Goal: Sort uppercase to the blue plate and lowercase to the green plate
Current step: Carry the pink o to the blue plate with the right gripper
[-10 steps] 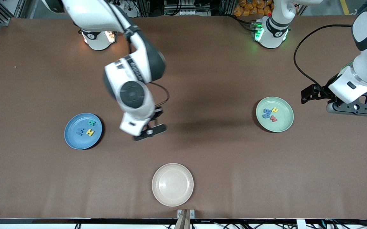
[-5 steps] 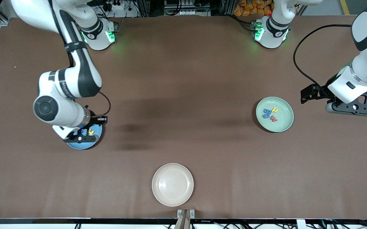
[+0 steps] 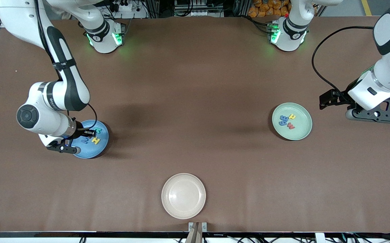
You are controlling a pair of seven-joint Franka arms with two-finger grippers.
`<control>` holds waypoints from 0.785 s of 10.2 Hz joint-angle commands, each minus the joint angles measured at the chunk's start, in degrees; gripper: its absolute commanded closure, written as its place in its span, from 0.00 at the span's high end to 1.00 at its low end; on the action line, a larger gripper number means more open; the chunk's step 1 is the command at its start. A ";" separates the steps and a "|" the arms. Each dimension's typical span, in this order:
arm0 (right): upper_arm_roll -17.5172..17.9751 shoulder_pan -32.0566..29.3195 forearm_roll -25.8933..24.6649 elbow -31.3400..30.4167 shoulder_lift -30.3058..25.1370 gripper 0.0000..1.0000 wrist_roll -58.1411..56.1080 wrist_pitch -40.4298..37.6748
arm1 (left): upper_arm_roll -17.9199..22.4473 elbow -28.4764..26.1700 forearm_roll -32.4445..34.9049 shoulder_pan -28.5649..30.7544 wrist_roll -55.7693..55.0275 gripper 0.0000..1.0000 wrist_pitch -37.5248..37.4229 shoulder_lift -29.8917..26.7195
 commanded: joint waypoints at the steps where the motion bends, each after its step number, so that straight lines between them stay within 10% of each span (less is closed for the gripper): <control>1: 2.17 -2.99 -0.41 -1.46 2.14 0.00 -0.84 2.47 | -0.34 -1.28 1.32 0.23 0.35 1.00 -0.63 -1.09; 3: 2.17 -4.57 -0.24 -1.55 2.67 0.00 -2.69 2.03 | -0.34 -1.45 1.32 0.23 -0.09 1.00 -0.63 -1.09; 4: 2.17 -4.58 -0.24 -1.46 2.85 0.36 -3.39 1.94 | -0.34 -1.45 1.32 0.23 -0.09 1.00 -0.63 -1.09; 5: 2.17 -4.76 -0.33 -1.46 1.90 0.99 -4.18 1.51 | -0.34 -1.45 1.32 0.23 -0.09 1.00 -0.63 -1.09; 8: 2.17 -6.34 -0.33 -0.24 -3.10 1.00 -5.33 0.36 | -0.34 -1.45 1.32 0.23 -0.09 1.00 -0.63 -1.09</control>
